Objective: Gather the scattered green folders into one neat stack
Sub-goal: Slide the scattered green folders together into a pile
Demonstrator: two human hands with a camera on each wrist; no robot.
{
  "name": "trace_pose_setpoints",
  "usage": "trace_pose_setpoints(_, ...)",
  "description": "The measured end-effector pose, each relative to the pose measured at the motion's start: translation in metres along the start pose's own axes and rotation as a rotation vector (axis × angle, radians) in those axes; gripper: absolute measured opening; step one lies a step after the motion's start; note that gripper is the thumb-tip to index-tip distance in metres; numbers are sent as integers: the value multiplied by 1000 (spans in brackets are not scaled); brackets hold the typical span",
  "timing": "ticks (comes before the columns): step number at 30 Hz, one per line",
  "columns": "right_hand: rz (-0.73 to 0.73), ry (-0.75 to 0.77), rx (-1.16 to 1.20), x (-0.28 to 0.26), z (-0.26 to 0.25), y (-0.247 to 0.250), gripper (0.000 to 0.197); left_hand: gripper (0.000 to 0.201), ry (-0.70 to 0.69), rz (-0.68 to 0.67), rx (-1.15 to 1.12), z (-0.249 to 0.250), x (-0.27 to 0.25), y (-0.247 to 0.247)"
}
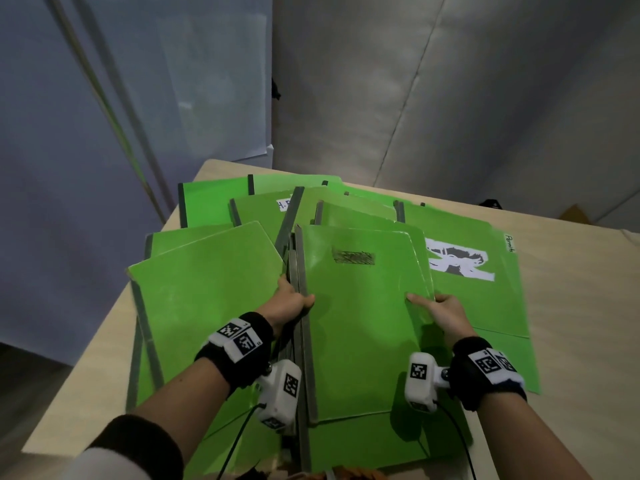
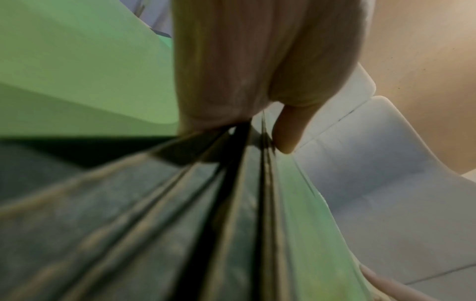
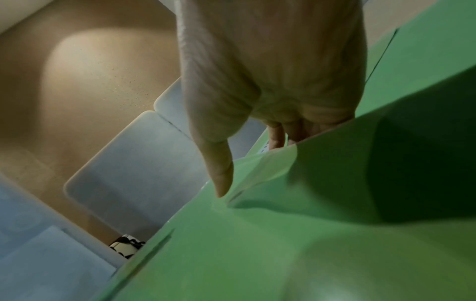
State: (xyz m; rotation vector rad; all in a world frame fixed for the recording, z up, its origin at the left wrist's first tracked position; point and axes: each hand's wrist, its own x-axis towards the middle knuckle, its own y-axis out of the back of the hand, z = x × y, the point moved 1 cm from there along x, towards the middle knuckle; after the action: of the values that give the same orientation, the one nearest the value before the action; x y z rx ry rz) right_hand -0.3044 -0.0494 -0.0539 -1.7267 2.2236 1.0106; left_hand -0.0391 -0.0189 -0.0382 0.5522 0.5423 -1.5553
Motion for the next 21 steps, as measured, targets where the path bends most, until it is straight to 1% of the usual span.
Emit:
trace_pose_setpoints(4,-46,-35,-3,-2,6,7,100,81,-28,32,61,-6,0,-7)
trace_pose_setpoints(5,-50,-49,5,-4,8,8,101,79,-40,59,88,-6,-3,-6)
trace_pose_setpoints(7,-32,-62,31,-3,9,10,92,72,-68,139,212,-8,-4,2)
trace_pose_setpoints(9,-19,-51,50,-4,8,11,83,69,-81,237,398,-9,-4,17)
trace_pose_setpoints(11,-20,-24,60,-8,3,9,80,65,-82,416,571,-10,-3,42)
trace_pose_setpoints(12,-16,-11,53,-10,2,8,81,68,-53,523,639,-12,-2,57)
trace_pose_setpoints(13,-8,-2,49,-11,1,7,82,78,-1,591,700,-15,-2,72)
trace_pose_setpoints(14,-2,4,49,-12,1,6,83,87,62,614,766,-19,-4,85)
trace_pose_setpoints(15,2,12,46,-12,0,5,83,93,110,604,834,-23,-7,94)
trace_pose_setpoints(16,1,22,47,-13,-1,3,83,95,128,565,894,-28,-6,98)
trace_pose_setpoints(17,0,32,47,-13,-2,0,83,92,120,516,948,-31,-6,97)
trace_pose_setpoints(21,-47,51,49,-17,-10,-10,79,66,35,319,1066,-27,3,72)
